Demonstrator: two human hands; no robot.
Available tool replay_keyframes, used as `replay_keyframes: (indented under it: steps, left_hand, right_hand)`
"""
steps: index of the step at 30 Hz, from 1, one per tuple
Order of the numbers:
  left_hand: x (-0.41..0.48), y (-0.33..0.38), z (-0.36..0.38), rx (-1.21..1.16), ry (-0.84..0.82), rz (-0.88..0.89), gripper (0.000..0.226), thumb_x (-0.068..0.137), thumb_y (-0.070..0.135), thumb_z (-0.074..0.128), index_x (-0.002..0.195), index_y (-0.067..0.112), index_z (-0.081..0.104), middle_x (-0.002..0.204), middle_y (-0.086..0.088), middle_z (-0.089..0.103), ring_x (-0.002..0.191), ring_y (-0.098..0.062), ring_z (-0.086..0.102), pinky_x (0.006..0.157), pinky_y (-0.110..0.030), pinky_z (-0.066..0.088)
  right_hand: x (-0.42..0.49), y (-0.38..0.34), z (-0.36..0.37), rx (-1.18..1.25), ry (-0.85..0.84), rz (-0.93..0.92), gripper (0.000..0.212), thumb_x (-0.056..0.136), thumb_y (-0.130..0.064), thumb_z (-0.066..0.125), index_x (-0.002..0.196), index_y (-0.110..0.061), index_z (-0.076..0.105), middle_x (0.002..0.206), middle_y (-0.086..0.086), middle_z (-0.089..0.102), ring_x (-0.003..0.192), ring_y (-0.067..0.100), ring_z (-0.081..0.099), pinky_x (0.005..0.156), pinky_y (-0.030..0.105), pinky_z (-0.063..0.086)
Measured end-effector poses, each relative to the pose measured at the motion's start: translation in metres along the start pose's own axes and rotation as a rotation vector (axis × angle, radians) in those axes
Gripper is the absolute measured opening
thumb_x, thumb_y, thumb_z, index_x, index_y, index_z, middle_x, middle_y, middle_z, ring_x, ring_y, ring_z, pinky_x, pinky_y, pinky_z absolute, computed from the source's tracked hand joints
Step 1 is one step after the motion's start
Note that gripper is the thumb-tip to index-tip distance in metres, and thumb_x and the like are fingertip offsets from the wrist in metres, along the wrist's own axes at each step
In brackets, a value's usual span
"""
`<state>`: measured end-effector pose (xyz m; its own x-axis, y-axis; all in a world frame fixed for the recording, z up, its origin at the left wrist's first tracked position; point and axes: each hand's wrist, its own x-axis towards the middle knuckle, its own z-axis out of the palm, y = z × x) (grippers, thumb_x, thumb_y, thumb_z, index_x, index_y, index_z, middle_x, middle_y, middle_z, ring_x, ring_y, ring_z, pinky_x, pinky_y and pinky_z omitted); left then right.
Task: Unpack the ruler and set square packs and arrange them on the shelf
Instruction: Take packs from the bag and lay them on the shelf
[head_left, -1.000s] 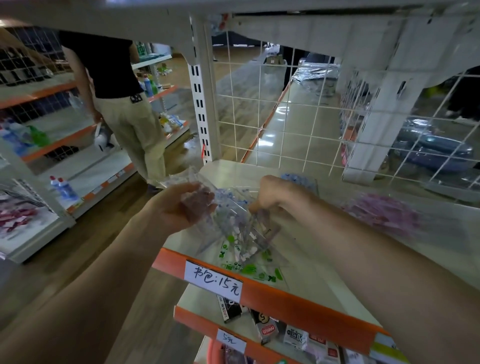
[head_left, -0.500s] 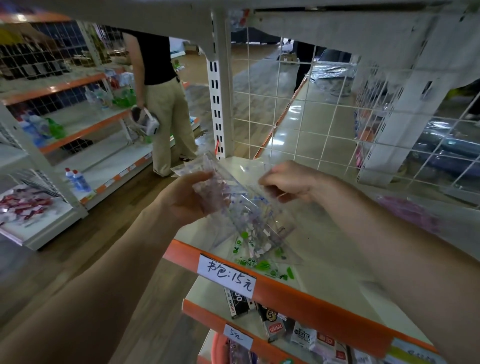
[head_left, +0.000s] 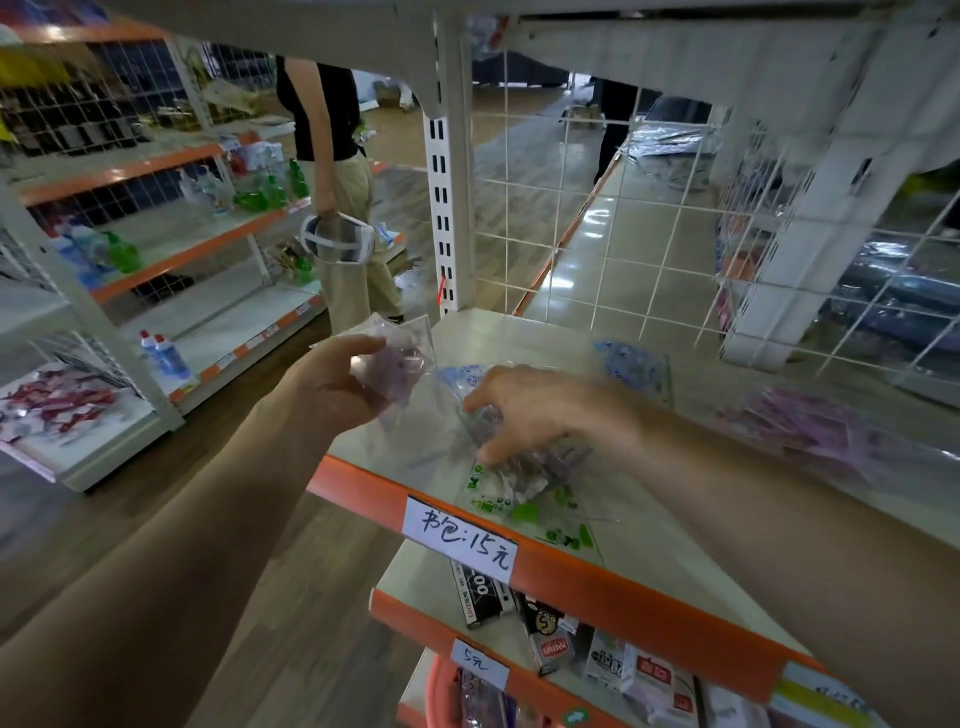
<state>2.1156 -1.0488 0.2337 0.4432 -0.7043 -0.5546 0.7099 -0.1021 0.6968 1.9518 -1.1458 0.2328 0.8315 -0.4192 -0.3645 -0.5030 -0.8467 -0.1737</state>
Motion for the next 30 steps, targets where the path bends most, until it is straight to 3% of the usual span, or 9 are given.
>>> replay_keyframes:
  steps: [5,8,11,17,19,21,25,27,30]
  left_hand:
    - [-0.008,0.001,0.003,0.035,-0.014,0.001,0.01,0.088,0.004,0.057,0.094,-0.004,0.057,0.071,-0.015,0.068,0.063,-0.024,0.067,0.052,-0.04,0.057]
    - [-0.011,0.001,0.004,0.047,-0.105,0.022,0.013,0.087,0.005,0.054,0.098,0.0,0.06,0.084,-0.01,0.066,0.073,-0.02,0.065,0.05,-0.034,0.057]
    - [-0.013,0.002,0.004,0.052,-0.126,0.021,0.013,0.087,0.006,0.054,0.095,0.0,0.061,0.083,-0.01,0.066,0.061,-0.022,0.069,0.051,-0.032,0.057]
    - [-0.013,-0.003,0.002,0.031,-0.193,0.004,0.028,0.069,0.005,0.06,0.097,0.002,0.062,0.09,-0.005,0.061,0.067,-0.018,0.066,0.055,-0.031,0.057]
    - [-0.012,-0.004,0.003,0.006,-0.248,0.005,0.031,0.07,0.005,0.06,0.101,0.006,0.061,0.092,-0.004,0.061,0.07,-0.018,0.066,0.059,-0.032,0.058]
    - [-0.011,-0.006,0.01,0.002,-0.309,0.008,0.021,0.073,0.006,0.058,0.093,0.007,0.062,0.087,-0.004,0.063,0.067,-0.018,0.067,0.062,-0.032,0.059]
    - [-0.009,-0.019,0.044,0.008,-0.383,-0.007,0.011,0.083,0.006,0.053,0.079,0.009,0.062,0.064,-0.002,0.065,0.06,-0.014,0.065,0.067,-0.027,0.056]
    - [-0.006,-0.035,0.066,0.047,-0.468,-0.019,0.011,0.08,0.008,0.054,0.083,0.009,0.064,0.073,-0.002,0.064,0.07,-0.014,0.062,0.078,-0.028,0.052]
    - [-0.009,-0.067,0.106,0.122,-0.624,-0.043,0.026,0.088,0.012,0.039,0.1,0.004,0.061,0.089,-0.009,0.062,0.08,-0.02,0.063,0.075,-0.027,0.054]
  right_hand:
    - [0.003,-0.006,-0.001,-0.287,0.151,-0.046,0.042,0.089,-0.033,0.058,0.129,-0.022,0.055,0.121,0.003,0.055,0.107,0.022,0.055,0.073,0.033,0.046]
    - [0.006,-0.008,-0.003,-0.275,0.033,0.004,0.055,0.083,-0.033,0.064,0.135,-0.027,0.047,0.126,0.005,0.042,0.111,0.024,0.049,0.079,0.036,0.047]
    - [0.006,-0.008,-0.011,-0.266,-0.023,0.029,0.061,0.08,-0.033,0.07,0.136,-0.032,0.045,0.132,0.003,0.038,0.115,0.023,0.047,0.085,0.035,0.046]
    - [0.007,-0.006,-0.013,-0.272,0.118,0.011,0.028,0.091,-0.032,0.049,0.111,-0.018,0.063,0.109,0.002,0.064,0.094,0.021,0.06,0.07,0.029,0.044]
    - [0.003,0.005,-0.016,-0.2,0.228,0.013,0.025,0.096,-0.025,0.042,0.1,-0.016,0.064,0.105,0.004,0.065,0.089,0.021,0.059,0.07,0.029,0.042]
    - [-0.006,0.021,-0.024,-0.09,0.317,0.041,0.027,0.098,-0.021,0.041,0.107,-0.017,0.066,0.108,0.004,0.067,0.095,0.022,0.06,0.074,0.028,0.043]
    - [-0.039,0.054,-0.039,0.692,0.351,0.086,0.023,0.096,-0.005,0.042,0.11,-0.006,0.061,0.09,0.008,0.072,0.073,0.014,0.068,0.064,0.026,0.055]
    - [-0.063,0.062,-0.042,0.923,0.292,0.08,0.018,0.095,0.0,0.044,0.103,-0.008,0.059,0.088,0.012,0.071,0.072,0.019,0.069,0.061,0.025,0.055]
    - [-0.095,0.074,-0.035,1.058,0.277,0.105,0.018,0.095,0.001,0.044,0.089,-0.009,0.058,0.075,0.008,0.069,0.067,0.018,0.068,0.063,0.028,0.055]
